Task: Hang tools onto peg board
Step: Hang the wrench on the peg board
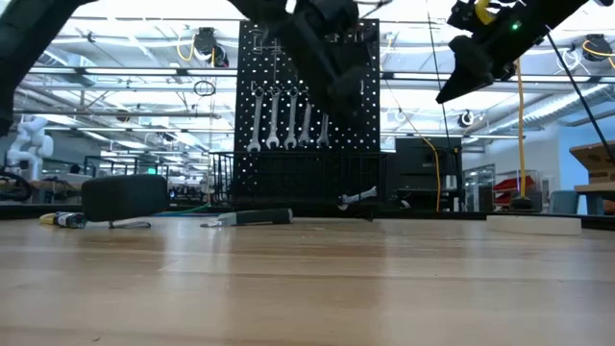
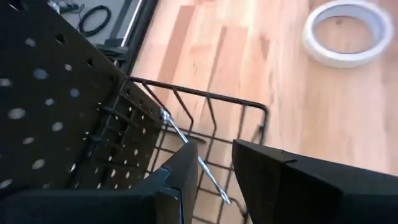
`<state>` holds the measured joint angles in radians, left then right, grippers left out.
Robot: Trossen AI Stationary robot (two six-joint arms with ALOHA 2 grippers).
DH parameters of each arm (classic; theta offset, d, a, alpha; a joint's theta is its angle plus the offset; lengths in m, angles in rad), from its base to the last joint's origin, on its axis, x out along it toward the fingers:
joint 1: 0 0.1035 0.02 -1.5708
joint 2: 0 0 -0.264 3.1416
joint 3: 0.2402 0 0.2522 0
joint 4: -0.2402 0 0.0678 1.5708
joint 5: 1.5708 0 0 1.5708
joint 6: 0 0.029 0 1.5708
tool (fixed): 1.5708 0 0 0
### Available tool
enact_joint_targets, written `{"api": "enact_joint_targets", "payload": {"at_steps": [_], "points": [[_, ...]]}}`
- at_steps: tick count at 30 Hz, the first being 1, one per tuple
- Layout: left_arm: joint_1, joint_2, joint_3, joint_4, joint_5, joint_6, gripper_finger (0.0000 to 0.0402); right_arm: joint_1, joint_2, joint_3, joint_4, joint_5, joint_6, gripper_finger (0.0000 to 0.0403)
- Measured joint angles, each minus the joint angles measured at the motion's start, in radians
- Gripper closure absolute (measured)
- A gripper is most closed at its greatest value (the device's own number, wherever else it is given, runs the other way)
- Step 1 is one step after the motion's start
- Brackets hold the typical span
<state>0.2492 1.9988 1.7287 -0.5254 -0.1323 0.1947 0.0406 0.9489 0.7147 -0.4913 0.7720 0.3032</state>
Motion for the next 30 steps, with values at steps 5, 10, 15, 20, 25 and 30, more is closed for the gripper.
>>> {"api": "enact_joint_targets", "payload": {"at_steps": [5,10,15,20,25,30], "points": [[-0.031,-0.071,0.0,-0.071,0.06,0.005,0.0295,-0.022,-0.009,0.0,0.018,-0.154,-0.145,0.0403],[-0.087,-0.149,-0.029,-0.223,0.108,-0.028,0.0295,-0.022,-0.006,0.0,0.045,-0.209,-0.288,0.0403],[-0.171,-0.308,-0.224,-0.21,0.102,-0.088,0.0295,-0.028,-0.006,0.0,0.073,-0.053,-0.354,0.0403],[-0.237,-0.542,-0.509,-0.058,0.072,-0.137,0.0295,-0.053,0.005,0.0,0.196,-0.209,-0.393,0.0403],[-0.267,-0.774,-0.804,0.266,0.082,-0.045,0.0295,-0.125,0.106,0.0,0.39,-0.385,-0.538,0.0403],[-0.237,-0.922,-0.978,0.507,0.096,0.116,0.0295,-0.269,0.264,0.063,0.399,-0.486,-0.652,0.0403]]}}
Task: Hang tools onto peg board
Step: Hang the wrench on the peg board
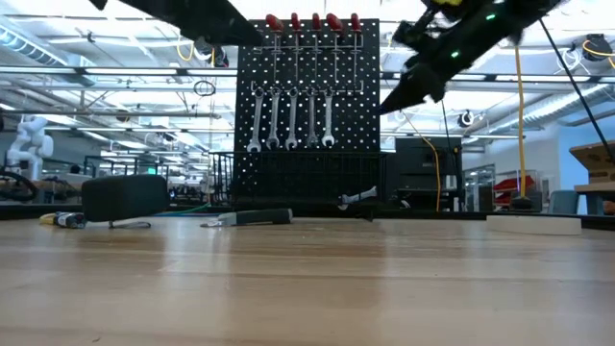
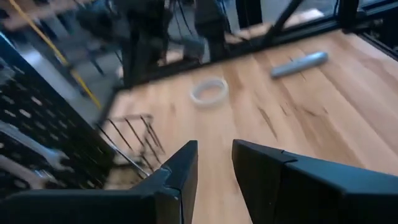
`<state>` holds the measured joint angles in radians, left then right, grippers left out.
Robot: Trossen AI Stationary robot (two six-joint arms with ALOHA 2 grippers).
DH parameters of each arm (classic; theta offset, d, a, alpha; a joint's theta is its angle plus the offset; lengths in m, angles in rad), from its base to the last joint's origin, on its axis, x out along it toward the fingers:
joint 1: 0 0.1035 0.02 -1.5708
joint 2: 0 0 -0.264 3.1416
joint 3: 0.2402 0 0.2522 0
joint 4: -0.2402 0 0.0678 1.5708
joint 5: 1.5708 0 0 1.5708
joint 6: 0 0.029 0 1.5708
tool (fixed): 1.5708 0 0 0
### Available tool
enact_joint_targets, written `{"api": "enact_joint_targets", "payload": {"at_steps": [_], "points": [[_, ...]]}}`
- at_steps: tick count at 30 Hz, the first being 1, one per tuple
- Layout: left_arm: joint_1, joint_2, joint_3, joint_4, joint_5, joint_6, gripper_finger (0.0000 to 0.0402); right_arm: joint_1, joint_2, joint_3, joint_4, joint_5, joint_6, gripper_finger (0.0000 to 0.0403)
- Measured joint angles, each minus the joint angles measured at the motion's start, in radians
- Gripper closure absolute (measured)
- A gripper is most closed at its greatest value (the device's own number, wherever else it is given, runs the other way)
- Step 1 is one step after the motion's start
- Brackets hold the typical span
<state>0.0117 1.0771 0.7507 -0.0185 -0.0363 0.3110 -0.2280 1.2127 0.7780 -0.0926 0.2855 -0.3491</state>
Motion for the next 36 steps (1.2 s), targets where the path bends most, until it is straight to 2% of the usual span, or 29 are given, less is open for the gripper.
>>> {"api": "enact_joint_targets", "payload": {"at_steps": [7,10,14,20,36], "points": [[0.083,-0.052,-0.036,0.039,0.043,0.036,0.0295,-0.109,0.222,0.286,-0.255,-0.136,-0.064,0.0403],[0.099,-0.045,-0.036,0.013,0.088,0.036,0.0295,-0.13,0.316,0.386,-0.367,-0.158,-0.098,0.0403],[0.107,-0.044,-0.037,-0.014,0.112,0.036,0.0295,-0.147,0.404,0.467,-0.401,-0.156,-0.15,0.0403],[0.107,-0.043,-0.037,-0.033,0.113,0.036,0.0295,-0.151,0.465,0.487,-0.403,-0.078,-0.194,0.0403],[0.107,-0.043,-0.037,-0.043,0.113,0.009,0.0294,-0.164,0.549,0.489,-0.408,-0.108,-0.161,0.0403]]}}
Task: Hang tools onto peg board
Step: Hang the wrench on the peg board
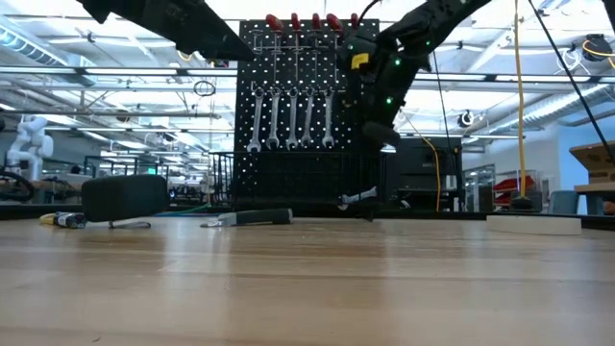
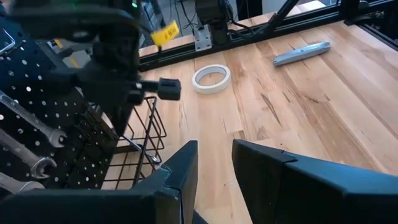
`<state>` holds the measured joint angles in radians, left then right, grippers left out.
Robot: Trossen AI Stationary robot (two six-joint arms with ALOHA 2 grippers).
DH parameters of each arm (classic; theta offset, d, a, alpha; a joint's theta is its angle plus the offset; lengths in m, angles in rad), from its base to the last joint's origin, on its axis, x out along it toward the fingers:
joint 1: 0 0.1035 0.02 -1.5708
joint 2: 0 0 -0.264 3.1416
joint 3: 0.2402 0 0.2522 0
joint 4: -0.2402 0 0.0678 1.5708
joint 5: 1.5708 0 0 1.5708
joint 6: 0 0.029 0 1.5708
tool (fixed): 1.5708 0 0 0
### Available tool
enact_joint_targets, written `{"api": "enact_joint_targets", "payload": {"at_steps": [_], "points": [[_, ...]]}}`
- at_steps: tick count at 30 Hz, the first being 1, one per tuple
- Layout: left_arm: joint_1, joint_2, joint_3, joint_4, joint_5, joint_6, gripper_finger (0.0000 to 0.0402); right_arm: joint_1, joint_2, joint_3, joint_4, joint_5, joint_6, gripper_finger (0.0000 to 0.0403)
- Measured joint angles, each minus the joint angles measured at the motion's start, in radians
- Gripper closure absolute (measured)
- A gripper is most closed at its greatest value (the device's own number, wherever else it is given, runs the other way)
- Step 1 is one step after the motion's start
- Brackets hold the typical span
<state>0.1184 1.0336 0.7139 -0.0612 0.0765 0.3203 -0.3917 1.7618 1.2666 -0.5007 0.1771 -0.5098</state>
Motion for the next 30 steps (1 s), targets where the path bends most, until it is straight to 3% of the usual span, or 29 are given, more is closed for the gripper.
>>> {"api": "enact_joint_targets", "payload": {"at_steps": [9,30], "points": [[0.0,0.0,0.0,-0.004,0.0,-0.001,0.0294,0.001,0.018,-0.001,-0.003,0.005,-0.044,0.0403],[0.0,0.0,0.0,-0.01,0.0,-0.001,0.0294,0.015,0.064,0.007,-0.032,0.007,-0.434,0.0403]]}}
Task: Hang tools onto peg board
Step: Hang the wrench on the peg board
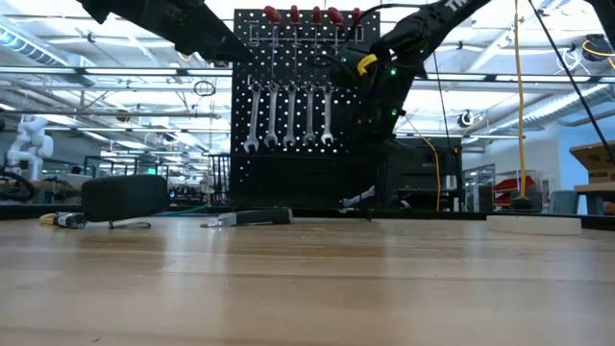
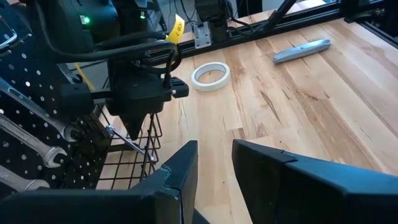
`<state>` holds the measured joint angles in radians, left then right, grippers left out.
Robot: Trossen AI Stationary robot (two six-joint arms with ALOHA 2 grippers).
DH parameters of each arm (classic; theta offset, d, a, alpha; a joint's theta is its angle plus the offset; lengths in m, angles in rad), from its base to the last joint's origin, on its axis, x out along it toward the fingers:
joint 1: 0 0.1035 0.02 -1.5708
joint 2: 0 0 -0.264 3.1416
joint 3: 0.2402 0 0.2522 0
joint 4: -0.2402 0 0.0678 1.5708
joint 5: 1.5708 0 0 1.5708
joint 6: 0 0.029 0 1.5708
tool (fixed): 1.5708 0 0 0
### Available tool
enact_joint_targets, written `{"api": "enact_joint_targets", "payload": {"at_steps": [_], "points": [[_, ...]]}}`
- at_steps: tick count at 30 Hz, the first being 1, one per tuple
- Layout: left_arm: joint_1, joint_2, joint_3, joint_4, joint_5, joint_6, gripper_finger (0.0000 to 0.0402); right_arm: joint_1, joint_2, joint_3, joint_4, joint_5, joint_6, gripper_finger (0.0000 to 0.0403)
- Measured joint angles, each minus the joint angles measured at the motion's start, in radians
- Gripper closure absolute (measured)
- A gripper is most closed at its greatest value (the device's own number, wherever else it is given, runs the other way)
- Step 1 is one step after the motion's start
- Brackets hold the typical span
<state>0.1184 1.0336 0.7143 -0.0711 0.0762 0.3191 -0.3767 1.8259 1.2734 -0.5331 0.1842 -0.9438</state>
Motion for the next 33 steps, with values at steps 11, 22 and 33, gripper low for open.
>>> {"api": "enact_joint_targets", "payload": {"at_steps": [11,22,33], "points": [[0.0,0.0,0.0,-0.028,0.0,-0.001,0.0294,-0.001,0.005,0.161,-0.107,-0.001,0.252,0.0403],[0.003,0.0,0.0,-0.039,-0.008,-0.023,0.0295,-0.002,0.002,0.186,-0.153,0.046,0.402,0.0403],[0.077,-0.016,-0.016,-0.05,-0.03,-0.027,0.0295,-0.012,-0.08,0.186,-0.19,-0.104,0.54,0.0403]]}}
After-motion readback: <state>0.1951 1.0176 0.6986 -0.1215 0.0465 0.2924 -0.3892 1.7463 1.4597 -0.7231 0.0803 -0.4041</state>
